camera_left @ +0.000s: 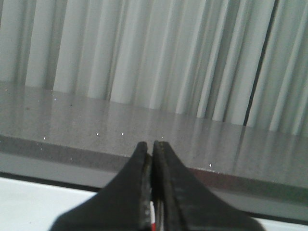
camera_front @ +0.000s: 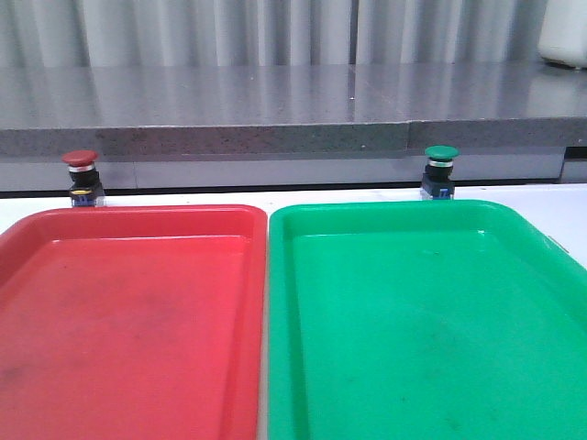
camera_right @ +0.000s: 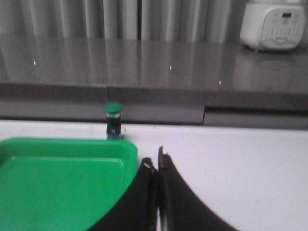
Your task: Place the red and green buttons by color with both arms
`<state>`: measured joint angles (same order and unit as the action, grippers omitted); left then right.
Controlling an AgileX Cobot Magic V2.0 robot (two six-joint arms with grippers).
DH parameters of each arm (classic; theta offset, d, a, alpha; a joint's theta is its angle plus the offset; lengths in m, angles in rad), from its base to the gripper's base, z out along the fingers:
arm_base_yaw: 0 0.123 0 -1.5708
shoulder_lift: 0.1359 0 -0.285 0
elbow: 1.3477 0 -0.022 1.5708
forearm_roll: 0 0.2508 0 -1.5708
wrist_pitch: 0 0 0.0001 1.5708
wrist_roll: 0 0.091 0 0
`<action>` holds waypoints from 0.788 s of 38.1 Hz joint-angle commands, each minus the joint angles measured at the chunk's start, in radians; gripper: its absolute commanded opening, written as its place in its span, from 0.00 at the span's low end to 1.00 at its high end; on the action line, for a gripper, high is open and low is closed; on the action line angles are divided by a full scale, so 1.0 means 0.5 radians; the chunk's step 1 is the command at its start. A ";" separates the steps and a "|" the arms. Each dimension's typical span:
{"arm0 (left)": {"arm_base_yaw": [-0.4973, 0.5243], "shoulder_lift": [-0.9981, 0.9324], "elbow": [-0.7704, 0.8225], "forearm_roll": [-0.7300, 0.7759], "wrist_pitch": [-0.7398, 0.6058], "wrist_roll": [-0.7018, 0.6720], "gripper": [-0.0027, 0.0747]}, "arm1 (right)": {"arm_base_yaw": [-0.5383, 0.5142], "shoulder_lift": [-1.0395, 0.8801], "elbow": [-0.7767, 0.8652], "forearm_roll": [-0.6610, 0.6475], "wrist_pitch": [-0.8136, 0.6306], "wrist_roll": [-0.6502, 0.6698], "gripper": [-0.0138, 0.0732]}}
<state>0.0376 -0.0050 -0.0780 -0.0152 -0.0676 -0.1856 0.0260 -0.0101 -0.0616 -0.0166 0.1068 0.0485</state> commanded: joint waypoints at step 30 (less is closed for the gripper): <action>0.002 0.848 -0.757 0.169 0.247 -0.004 0.50 | -0.015 0.878 -0.803 0.054 0.172 -0.013 0.56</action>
<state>0.0376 0.4075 -0.4220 0.0673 0.1426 -0.1856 0.0260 0.4166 -0.4262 0.0113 0.2727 0.0485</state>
